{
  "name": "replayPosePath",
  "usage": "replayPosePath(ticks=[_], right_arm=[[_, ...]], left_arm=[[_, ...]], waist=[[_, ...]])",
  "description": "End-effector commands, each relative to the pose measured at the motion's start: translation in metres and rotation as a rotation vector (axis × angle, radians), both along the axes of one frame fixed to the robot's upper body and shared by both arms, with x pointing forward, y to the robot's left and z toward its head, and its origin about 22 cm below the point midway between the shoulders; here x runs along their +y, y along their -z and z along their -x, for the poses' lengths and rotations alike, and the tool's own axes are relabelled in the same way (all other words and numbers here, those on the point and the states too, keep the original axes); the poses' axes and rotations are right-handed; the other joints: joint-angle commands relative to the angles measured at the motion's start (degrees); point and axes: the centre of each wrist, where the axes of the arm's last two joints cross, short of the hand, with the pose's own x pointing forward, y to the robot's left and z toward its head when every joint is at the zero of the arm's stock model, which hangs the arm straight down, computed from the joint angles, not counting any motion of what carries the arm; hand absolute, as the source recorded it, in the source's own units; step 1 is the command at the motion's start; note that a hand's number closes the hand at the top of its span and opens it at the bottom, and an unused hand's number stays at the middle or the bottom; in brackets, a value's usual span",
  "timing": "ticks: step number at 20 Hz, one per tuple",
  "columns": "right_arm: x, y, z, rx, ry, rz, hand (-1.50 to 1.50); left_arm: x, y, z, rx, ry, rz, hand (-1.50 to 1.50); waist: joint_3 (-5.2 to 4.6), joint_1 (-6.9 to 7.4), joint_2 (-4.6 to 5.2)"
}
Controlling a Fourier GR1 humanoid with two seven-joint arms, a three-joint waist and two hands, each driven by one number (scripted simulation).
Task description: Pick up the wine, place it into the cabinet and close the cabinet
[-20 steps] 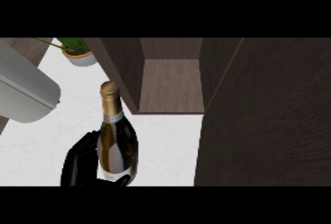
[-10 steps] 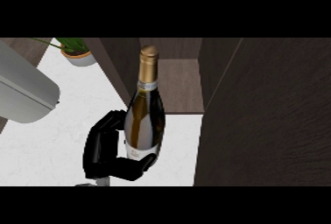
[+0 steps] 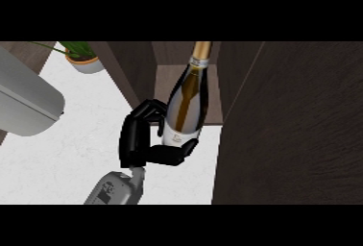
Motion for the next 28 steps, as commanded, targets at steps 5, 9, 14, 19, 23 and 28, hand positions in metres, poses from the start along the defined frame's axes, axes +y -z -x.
replayPosePath(ticks=[5, 9, 14, 19, 23, 28], right_arm=[[0.012, -0.012, 0.001, -0.036, -0.033, -0.020, -1.50], [-0.008, -0.003, 0.009, -0.020, -0.041, -0.029, -1.50], [-0.017, 0.002, 0.006, -0.019, -0.029, -0.026, -1.50], [-0.021, -0.013, 0.022, -0.027, -0.033, -0.047, -1.50], [-0.007, -0.009, 0.010, -0.020, -0.024, -0.048, -1.50], [-0.016, -0.002, -0.002, -0.020, -0.018, -0.068, -1.50]], left_arm=[[-0.023, 0.013, -0.027, 0.023, -0.048, -0.081, 1.50], [-0.029, 0.035, -0.044, 0.023, -0.066, -0.138, 1.50], [-0.018, 0.049, -0.045, 0.030, -0.074, -0.116, 1.50], [-0.015, 0.050, -0.059, 0.023, -0.064, -0.123, 1.50], [-0.016, 0.054, -0.069, 0.023, -0.039, -0.075, 1.50], [-0.023, 0.040, -0.097, -0.009, -0.041, -0.067, 1.50]], waist=[[-0.01, 0.16, 0.02], [-0.01, -0.84, 0.15], [0.00, -0.09, 0.05], [0.00, -0.21, -0.02], [-0.02, -0.10, 0.06], [-0.03, -0.74, 0.25]])
